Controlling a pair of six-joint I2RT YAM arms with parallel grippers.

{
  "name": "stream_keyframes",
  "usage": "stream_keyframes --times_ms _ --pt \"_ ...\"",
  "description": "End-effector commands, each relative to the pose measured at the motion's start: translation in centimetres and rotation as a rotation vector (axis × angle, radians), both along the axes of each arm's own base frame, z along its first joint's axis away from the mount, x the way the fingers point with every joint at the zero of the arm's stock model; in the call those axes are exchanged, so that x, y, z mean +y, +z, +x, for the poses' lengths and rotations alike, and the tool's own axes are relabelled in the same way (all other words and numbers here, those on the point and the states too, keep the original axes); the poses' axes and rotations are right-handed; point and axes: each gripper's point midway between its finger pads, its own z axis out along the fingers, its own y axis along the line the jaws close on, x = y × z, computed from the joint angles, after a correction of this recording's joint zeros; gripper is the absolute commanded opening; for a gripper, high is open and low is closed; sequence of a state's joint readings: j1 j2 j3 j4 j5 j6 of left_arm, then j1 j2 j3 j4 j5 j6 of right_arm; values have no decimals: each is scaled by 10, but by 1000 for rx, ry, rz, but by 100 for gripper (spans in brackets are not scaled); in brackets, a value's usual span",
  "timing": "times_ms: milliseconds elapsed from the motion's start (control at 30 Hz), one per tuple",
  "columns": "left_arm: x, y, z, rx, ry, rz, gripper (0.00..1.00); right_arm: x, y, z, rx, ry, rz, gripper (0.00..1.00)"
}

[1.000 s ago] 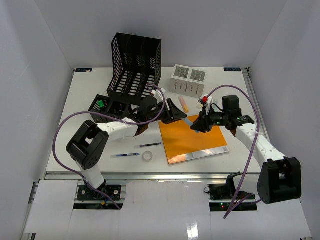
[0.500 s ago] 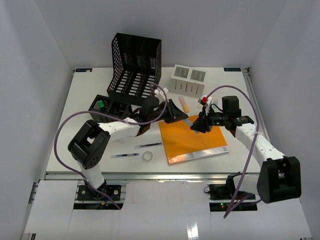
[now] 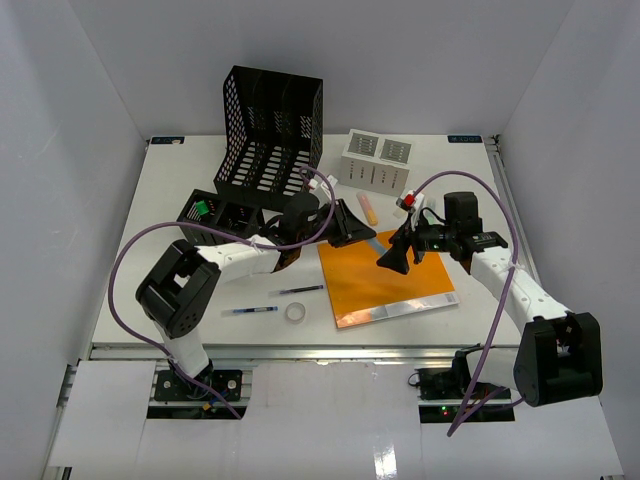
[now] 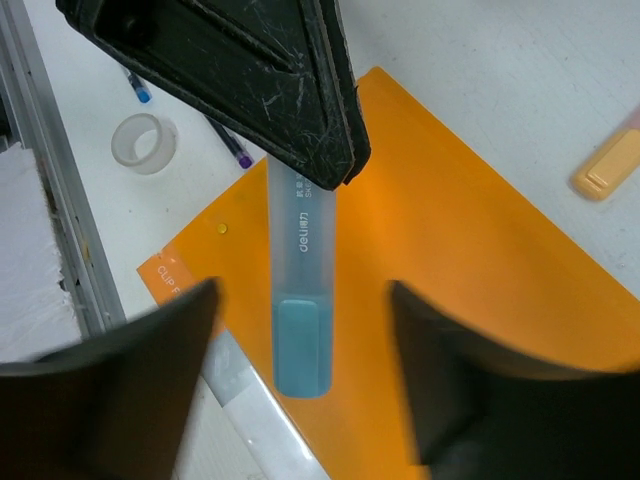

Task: Organize the desk

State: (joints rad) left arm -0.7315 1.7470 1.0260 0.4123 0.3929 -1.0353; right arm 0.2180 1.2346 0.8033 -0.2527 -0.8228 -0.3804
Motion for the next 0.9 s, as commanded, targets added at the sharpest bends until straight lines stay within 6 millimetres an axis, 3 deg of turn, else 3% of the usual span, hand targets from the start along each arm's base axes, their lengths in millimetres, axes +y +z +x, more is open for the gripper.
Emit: stream_keyframes --times_ms 0,133,267,300,400,633,767,867 --pt "10 3 1 -70 15 81 0 2 8 1 -49 24 18 95" --pt "38 -4 10 -122 72 207 0 -6 15 1 -70 25 43 98" --pt "86 0 20 -172 170 370 0 -14 26 -2 -97 36 82 97" --pt "99 -1 22 -184 195 423 0 -16 27 -2 -98 35 91 97" --pt "146 29 37 -252 323 489 0 -18 26 -2 -98 35 95 97" --pt "282 66 60 -286 629 629 0 -20 20 -2 -80 30 89 97" --pt "331 68 72 -261 734 675 0 -21 17 -1 -76 25 84 97" --pt "353 66 83 -246 783 707 0 -22 14 0 -70 20 80 97"
